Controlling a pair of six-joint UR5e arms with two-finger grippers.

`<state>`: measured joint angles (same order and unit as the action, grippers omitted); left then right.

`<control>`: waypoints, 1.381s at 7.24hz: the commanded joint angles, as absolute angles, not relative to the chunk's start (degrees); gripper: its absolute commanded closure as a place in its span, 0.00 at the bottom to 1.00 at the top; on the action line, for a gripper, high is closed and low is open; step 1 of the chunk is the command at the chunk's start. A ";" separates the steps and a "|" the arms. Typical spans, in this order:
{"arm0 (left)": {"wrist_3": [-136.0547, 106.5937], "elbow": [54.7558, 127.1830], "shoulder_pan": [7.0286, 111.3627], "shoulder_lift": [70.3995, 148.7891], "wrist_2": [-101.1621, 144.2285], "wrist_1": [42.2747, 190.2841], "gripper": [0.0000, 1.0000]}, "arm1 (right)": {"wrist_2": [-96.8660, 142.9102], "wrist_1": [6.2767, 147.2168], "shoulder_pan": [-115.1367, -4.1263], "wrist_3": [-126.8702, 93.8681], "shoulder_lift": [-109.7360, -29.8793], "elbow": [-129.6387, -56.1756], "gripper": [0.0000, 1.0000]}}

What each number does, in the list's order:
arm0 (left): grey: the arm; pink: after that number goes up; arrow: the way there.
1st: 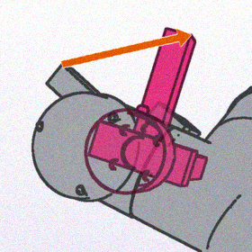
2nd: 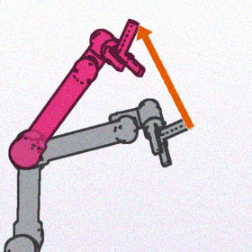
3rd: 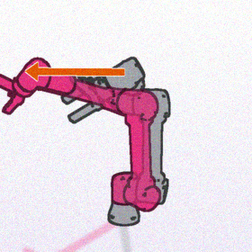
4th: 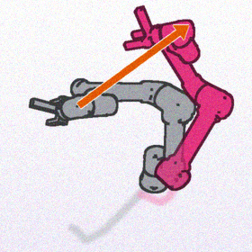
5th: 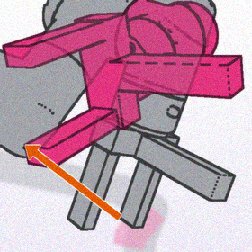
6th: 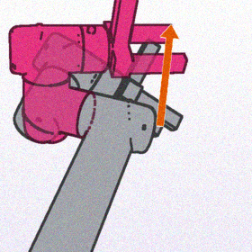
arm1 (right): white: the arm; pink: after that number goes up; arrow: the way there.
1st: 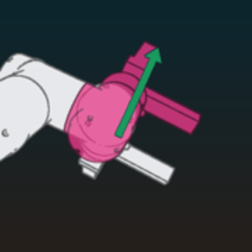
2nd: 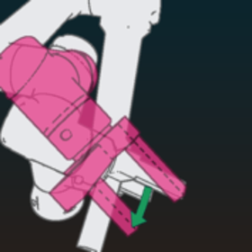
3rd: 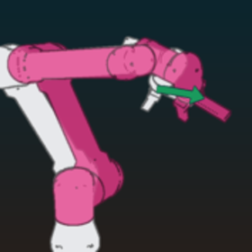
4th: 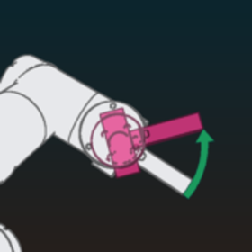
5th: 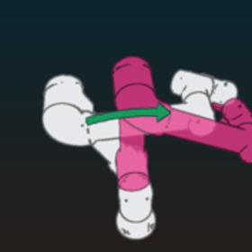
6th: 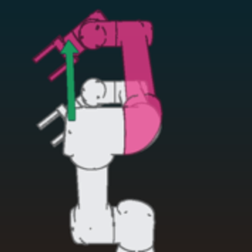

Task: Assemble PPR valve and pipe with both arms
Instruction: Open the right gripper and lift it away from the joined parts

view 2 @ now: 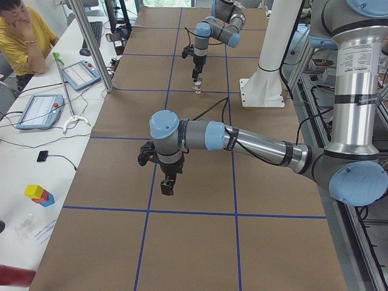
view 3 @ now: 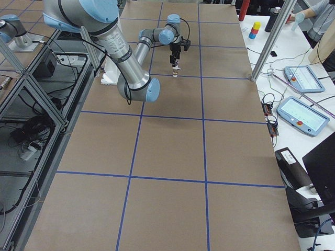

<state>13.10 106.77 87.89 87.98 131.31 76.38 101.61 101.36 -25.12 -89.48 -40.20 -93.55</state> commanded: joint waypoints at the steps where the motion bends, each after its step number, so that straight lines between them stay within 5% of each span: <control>1: 13.01 106.18 87.89 87.89 131.31 76.38 0.00 | 101.69 101.51 -25.31 -89.39 -40.34 -94.21 0.00; 3: 9.35 103.02 87.89 87.98 132.18 76.38 0.00 | 108.66 102.30 -32.65 -82.48 -41.12 -95.70 0.00; 6: 8.26 103.62 89.38 86.57 132.72 77.94 0.00 | 117.83 110.34 -47.84 -65.99 -48.94 -107.38 0.00; 10: 8.26 103.62 90.26 79.11 132.71 88.95 0.00 | 122.66 112.59 -62.53 -32.80 -62.36 -107.67 0.00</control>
<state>8.30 103.36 89.68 80.82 132.71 87.32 119.99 112.75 -57.47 -44.58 -57.07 -107.65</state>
